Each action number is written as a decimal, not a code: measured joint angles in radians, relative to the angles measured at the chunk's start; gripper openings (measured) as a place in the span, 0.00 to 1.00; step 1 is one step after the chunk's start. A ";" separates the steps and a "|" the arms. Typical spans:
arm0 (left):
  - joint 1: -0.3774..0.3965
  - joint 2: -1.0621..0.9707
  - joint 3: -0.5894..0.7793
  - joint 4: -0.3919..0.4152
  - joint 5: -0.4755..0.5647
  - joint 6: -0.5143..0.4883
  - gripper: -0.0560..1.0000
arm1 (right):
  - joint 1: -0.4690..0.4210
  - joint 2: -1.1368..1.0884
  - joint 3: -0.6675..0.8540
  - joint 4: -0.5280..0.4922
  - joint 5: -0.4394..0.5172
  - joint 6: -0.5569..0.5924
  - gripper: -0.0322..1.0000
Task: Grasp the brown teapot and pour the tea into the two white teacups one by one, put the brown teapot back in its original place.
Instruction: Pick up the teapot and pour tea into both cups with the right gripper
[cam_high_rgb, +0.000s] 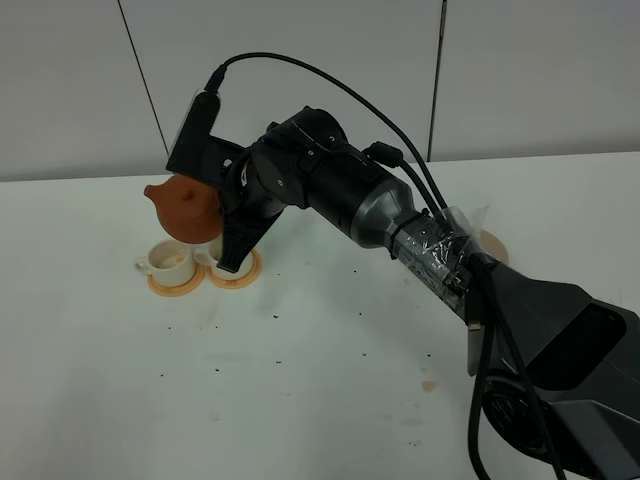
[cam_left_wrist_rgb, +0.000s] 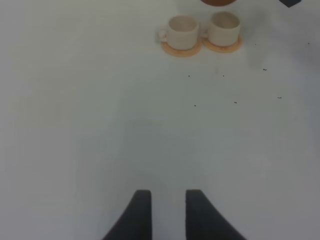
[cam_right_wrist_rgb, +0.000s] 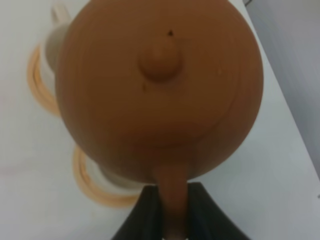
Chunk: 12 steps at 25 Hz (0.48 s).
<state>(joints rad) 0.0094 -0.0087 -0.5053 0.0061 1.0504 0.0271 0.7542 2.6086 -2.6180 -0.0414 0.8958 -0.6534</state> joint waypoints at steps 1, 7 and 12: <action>0.000 0.000 0.000 0.000 0.000 0.000 0.28 | 0.000 0.000 0.000 -0.015 0.006 -0.007 0.12; 0.000 0.000 0.000 0.000 0.000 0.000 0.28 | 0.000 0.000 0.000 -0.075 0.007 -0.018 0.12; 0.000 0.000 0.000 0.000 0.000 0.000 0.28 | 0.000 0.000 0.000 -0.110 0.007 -0.025 0.12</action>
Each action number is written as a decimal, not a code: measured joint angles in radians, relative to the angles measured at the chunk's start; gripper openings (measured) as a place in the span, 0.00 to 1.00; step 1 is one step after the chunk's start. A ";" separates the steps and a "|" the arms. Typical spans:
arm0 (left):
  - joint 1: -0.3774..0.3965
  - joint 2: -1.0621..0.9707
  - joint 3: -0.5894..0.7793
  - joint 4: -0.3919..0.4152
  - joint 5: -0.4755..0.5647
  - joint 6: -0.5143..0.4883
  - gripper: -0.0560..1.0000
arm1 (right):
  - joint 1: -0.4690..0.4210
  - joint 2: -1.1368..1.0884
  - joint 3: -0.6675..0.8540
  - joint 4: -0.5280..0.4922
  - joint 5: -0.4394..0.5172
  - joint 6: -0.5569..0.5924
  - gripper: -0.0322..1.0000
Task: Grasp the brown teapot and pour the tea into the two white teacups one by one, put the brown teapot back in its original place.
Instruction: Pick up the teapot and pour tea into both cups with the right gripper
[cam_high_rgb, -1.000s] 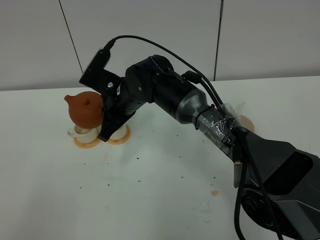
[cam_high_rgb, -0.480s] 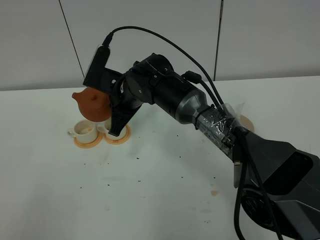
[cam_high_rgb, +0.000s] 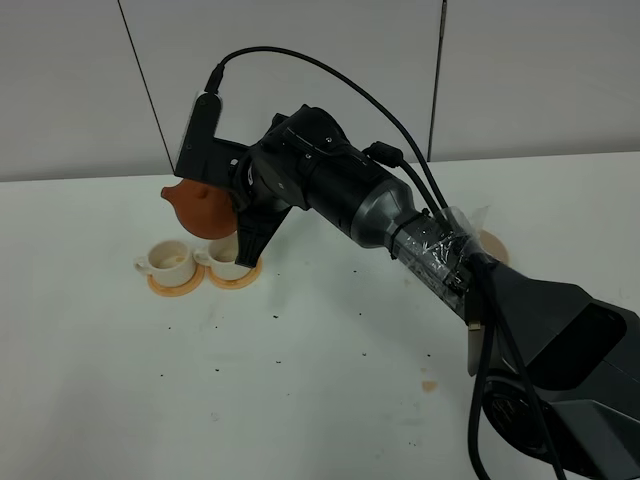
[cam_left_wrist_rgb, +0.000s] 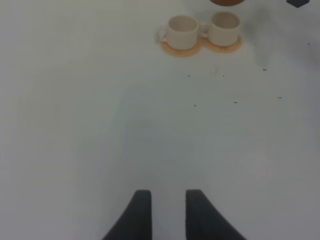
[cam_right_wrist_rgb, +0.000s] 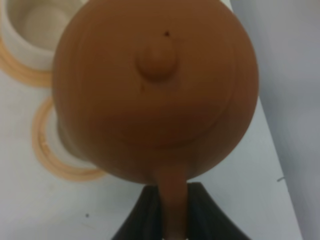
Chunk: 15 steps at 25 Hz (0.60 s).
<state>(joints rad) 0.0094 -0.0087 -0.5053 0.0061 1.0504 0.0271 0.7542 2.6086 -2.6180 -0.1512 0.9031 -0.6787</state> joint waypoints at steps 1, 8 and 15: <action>0.000 0.000 0.000 0.000 0.000 0.000 0.28 | 0.000 0.000 0.000 -0.002 0.000 -0.002 0.12; 0.000 0.000 0.000 0.000 0.000 0.000 0.28 | 0.000 0.000 0.000 -0.012 -0.001 -0.084 0.12; 0.000 0.000 0.000 0.000 0.000 0.000 0.28 | 0.006 0.000 0.000 -0.012 -0.001 -0.126 0.12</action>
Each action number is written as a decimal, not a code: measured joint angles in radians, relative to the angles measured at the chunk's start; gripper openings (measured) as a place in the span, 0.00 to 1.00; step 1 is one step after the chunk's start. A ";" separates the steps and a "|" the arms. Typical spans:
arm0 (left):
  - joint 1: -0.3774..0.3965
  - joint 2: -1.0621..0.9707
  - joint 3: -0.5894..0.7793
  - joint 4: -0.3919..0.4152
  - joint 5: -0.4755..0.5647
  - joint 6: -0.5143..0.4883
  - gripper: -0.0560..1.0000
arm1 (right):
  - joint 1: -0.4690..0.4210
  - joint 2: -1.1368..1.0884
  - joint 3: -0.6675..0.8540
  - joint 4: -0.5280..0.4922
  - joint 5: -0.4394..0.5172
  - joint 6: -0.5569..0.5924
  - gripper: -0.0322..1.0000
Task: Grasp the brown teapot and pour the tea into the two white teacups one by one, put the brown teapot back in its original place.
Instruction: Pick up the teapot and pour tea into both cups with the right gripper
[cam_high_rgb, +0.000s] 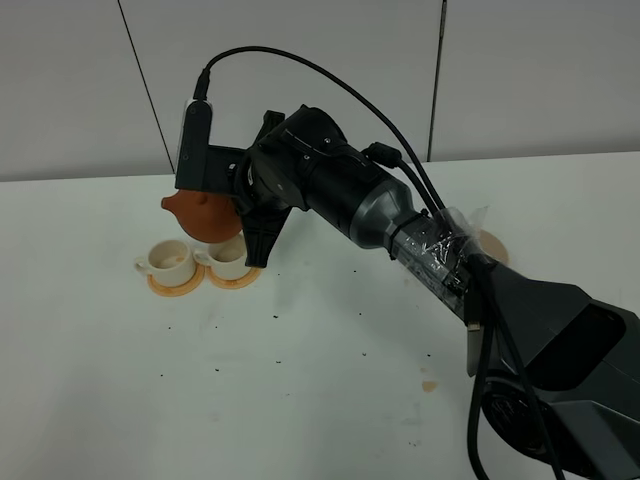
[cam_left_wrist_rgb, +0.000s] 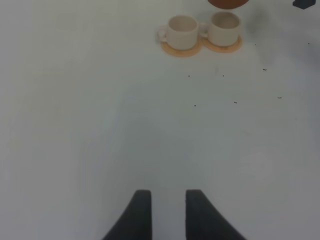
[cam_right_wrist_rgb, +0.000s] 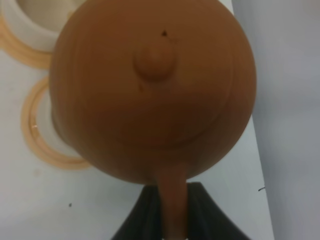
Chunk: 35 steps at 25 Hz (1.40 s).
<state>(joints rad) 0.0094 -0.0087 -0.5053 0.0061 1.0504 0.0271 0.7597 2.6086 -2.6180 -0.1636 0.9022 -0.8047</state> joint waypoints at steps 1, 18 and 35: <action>0.000 0.000 0.000 0.000 0.000 0.000 0.28 | 0.002 0.000 0.000 -0.007 0.000 -0.007 0.12; 0.000 0.000 0.000 0.000 0.000 0.000 0.28 | 0.027 0.000 0.000 -0.174 -0.002 -0.013 0.12; 0.000 0.000 0.000 0.001 0.000 0.000 0.28 | 0.068 0.000 0.000 -0.263 -0.003 -0.012 0.12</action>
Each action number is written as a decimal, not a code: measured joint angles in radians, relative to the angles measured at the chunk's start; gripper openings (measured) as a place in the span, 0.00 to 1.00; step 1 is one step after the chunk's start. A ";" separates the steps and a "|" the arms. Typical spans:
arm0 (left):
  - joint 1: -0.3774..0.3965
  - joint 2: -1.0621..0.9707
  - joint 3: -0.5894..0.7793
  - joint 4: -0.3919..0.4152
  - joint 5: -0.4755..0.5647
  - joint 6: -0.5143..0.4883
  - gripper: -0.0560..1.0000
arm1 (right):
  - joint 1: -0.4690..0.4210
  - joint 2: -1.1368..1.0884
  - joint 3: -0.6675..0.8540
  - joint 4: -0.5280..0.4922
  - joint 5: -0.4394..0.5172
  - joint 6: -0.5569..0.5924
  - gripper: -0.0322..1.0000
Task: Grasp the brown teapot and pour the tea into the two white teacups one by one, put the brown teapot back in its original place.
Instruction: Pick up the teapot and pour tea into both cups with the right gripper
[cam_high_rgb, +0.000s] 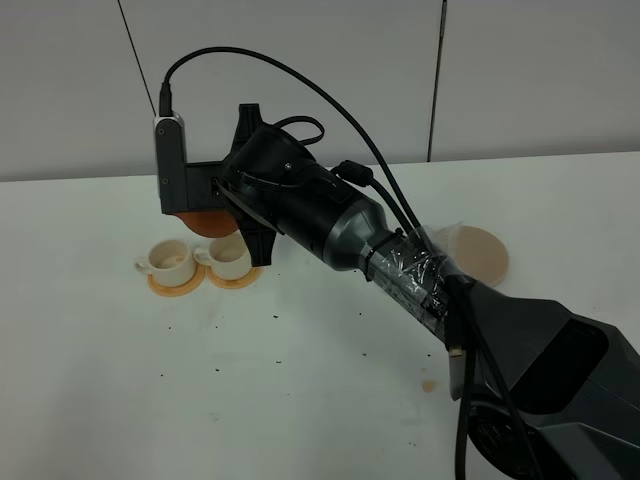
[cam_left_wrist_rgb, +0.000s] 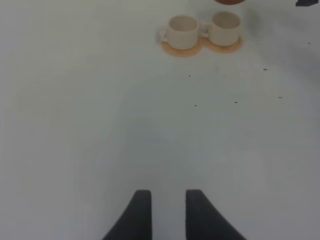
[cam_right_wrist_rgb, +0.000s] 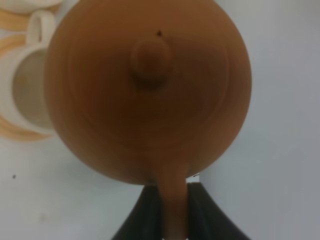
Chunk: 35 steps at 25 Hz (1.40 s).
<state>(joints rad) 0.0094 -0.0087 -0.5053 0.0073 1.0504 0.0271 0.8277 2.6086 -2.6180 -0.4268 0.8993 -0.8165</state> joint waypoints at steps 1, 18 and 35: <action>0.000 0.000 0.000 0.000 0.000 0.000 0.28 | 0.003 0.000 0.000 -0.002 -0.003 -0.001 0.12; 0.000 0.000 0.000 0.000 0.000 0.000 0.28 | 0.016 0.000 0.000 -0.030 -0.007 -0.029 0.12; 0.000 0.000 0.000 0.001 0.000 0.000 0.28 | 0.039 0.000 0.000 -0.054 -0.044 -0.076 0.12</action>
<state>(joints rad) 0.0094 -0.0087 -0.5053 0.0081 1.0504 0.0271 0.8670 2.6086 -2.6180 -0.4810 0.8550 -0.8929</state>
